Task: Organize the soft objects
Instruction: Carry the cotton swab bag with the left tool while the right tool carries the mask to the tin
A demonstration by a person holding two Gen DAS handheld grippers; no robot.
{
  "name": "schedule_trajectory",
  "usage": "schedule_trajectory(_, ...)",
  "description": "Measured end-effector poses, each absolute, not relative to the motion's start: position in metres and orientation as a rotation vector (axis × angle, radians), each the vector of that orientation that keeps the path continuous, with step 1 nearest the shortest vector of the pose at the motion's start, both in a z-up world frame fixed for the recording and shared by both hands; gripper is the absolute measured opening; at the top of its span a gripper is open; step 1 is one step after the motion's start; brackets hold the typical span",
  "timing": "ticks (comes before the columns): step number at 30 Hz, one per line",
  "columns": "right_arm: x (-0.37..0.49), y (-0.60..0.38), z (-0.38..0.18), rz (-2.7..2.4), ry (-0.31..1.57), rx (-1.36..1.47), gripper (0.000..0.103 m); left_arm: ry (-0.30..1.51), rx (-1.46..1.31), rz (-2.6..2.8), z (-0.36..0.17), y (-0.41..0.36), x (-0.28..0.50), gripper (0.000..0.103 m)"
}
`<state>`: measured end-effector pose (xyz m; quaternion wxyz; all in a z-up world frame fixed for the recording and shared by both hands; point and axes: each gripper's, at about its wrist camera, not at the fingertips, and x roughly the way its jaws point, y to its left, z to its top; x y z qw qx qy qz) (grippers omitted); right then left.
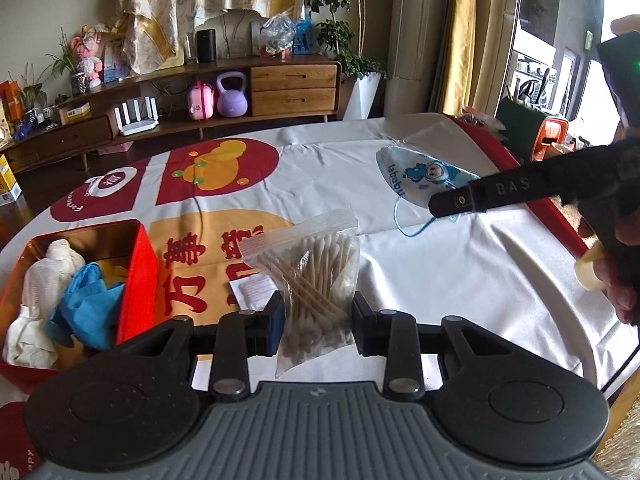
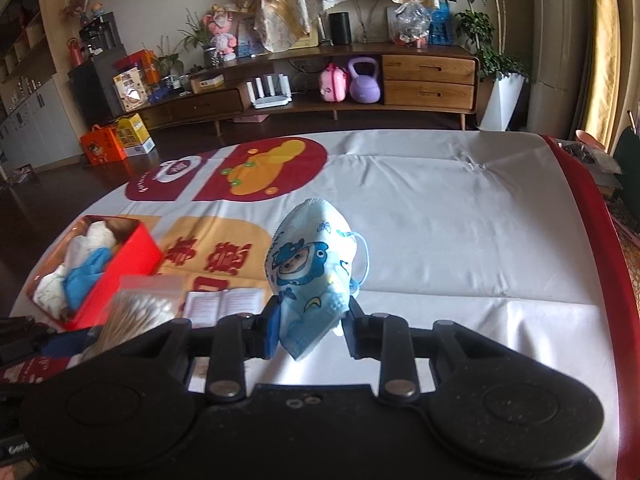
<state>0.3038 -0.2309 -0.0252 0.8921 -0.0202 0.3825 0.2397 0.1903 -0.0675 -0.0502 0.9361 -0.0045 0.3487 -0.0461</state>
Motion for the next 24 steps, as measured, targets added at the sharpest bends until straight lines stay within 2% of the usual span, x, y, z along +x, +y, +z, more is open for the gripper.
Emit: schedule_trajectory(24,0.227,-0.137,0.020,0.674,0.775,-0.099,0.032,0.673,-0.098,0.019,0.006,0.027,0.149,0.033)
